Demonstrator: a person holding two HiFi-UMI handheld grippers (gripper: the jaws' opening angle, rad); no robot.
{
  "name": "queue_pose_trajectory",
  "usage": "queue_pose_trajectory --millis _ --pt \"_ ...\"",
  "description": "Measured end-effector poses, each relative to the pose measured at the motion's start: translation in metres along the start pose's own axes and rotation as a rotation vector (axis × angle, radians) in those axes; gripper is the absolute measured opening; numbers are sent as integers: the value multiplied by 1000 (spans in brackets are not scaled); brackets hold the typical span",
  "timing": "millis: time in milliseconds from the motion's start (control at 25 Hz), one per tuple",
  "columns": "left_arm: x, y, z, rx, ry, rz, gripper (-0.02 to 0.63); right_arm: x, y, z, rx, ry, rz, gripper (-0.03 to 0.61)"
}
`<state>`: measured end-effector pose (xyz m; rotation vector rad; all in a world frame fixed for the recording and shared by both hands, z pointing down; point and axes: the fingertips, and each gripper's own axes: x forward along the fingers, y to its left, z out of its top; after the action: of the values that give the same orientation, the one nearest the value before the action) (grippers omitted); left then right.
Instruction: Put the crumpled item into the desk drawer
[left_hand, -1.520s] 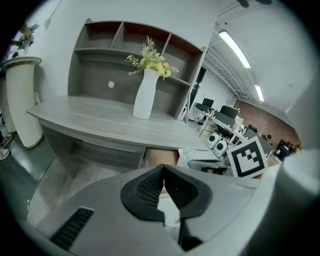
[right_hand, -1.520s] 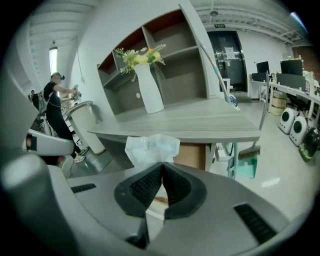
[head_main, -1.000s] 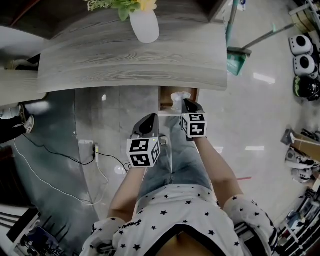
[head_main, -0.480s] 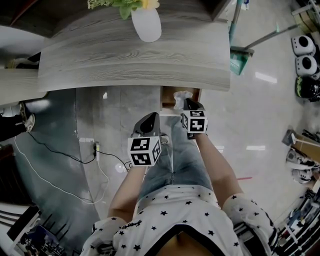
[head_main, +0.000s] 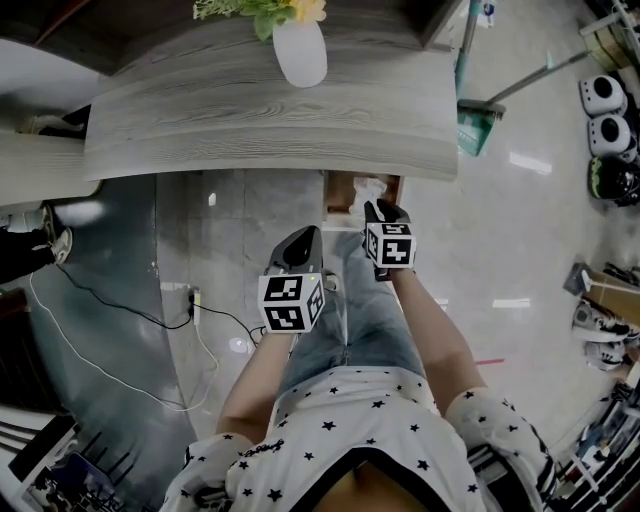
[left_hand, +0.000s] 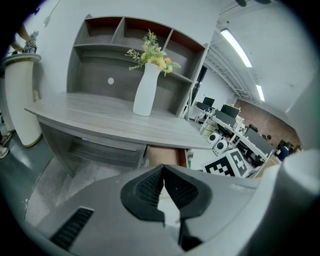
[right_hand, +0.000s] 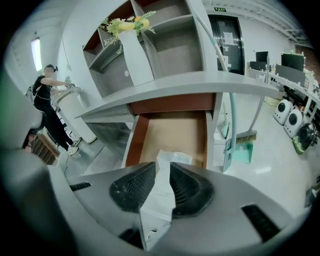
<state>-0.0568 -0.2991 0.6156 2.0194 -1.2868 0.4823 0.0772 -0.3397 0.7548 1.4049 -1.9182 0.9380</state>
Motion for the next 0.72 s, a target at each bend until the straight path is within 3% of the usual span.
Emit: queue_pose_trajectory --millis 520,720 --pt "-46 -18 1 22 -55 -12 14 -69 35 20 14 -136 40 74" --pt "-66 -25 3 30 -77 -20 14 -101 51 27 14 -192 54 41"
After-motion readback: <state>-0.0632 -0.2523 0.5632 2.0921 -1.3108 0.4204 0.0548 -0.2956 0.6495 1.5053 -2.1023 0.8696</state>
